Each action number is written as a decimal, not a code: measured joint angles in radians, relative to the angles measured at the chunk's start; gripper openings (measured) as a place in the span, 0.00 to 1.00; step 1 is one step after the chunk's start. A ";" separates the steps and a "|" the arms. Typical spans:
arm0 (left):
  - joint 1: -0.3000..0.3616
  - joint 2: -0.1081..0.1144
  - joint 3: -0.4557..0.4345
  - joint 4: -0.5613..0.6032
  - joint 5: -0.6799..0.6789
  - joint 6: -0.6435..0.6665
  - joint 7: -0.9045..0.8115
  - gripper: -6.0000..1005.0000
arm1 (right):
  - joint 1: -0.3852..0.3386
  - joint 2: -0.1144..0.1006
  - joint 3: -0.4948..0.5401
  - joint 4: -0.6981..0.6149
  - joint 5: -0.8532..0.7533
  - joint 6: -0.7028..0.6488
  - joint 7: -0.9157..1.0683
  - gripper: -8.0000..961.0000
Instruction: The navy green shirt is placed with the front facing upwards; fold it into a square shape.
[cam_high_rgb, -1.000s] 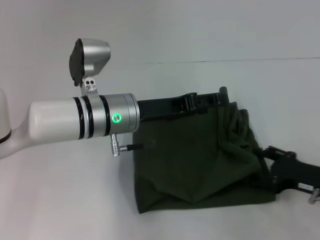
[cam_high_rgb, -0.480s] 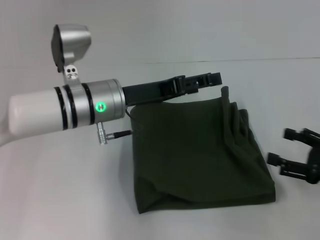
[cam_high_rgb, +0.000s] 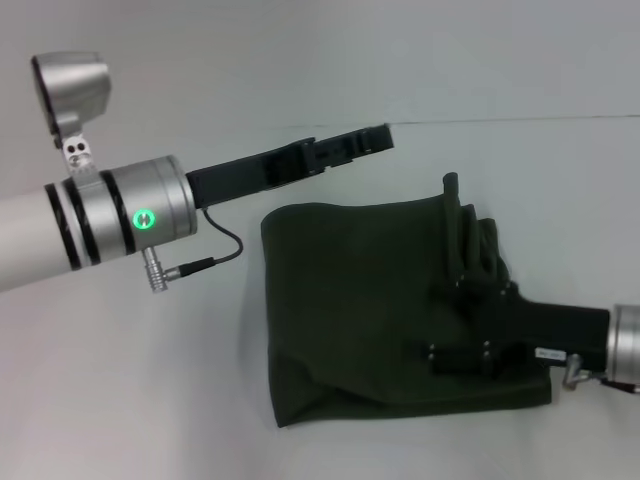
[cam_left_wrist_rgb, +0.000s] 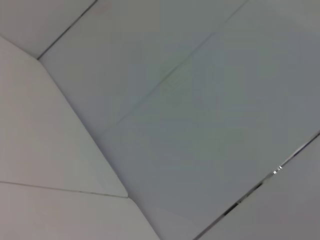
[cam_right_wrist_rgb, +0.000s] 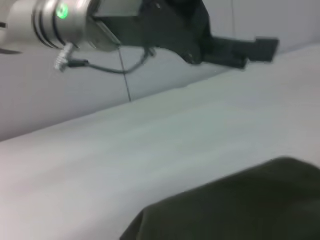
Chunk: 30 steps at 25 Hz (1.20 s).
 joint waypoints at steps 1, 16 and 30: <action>0.005 0.000 -0.007 -0.001 0.000 0.002 0.004 0.88 | 0.002 0.000 -0.004 0.014 0.000 0.015 0.000 0.95; 0.012 -0.003 -0.021 -0.007 0.000 -0.001 0.026 0.88 | -0.064 -0.006 0.069 0.056 0.000 0.139 0.036 0.95; 0.024 -0.002 -0.026 -0.007 -0.001 0.003 0.052 0.88 | 0.072 -0.003 0.100 0.090 0.082 0.351 0.096 0.94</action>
